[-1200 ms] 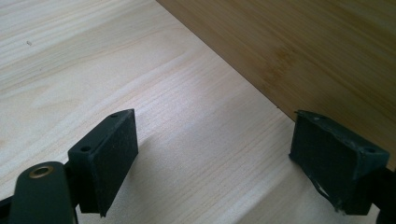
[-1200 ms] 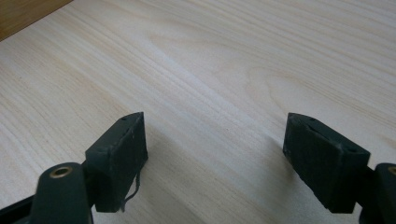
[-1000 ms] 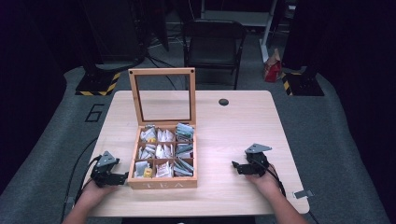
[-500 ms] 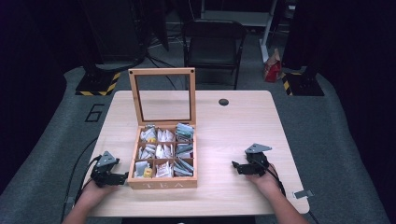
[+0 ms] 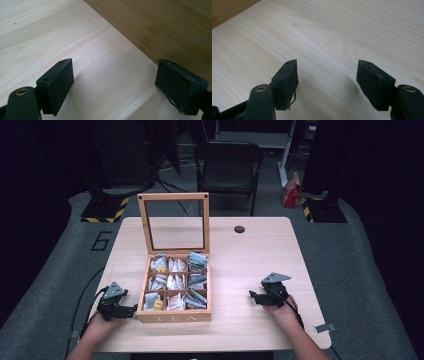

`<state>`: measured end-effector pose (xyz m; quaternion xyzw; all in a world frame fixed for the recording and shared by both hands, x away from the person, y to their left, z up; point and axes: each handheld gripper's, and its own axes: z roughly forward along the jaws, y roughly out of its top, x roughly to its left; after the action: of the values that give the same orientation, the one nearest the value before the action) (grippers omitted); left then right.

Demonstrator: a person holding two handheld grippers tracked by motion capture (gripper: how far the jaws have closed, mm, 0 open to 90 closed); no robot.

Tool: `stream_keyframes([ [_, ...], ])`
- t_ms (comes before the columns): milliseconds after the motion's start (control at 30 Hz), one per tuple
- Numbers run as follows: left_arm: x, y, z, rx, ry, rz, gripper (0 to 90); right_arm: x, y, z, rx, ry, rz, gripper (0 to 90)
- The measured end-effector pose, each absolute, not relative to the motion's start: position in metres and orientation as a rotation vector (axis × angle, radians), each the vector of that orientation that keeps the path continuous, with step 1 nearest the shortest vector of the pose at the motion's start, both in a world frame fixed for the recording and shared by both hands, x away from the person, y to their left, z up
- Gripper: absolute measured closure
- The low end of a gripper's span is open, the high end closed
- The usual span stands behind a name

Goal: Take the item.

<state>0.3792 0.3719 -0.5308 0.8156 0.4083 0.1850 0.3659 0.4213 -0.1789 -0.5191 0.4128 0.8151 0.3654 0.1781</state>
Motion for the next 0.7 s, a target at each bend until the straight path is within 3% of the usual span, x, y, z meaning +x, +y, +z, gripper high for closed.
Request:
stream_keyframes([
  [700, 0.379, 0.372, -0.531, 2.097, 1.049, 0.476, 14.5, 0.412, -0.168, -0.494, 1.126, 2.353, 1.118, 35.3],
])
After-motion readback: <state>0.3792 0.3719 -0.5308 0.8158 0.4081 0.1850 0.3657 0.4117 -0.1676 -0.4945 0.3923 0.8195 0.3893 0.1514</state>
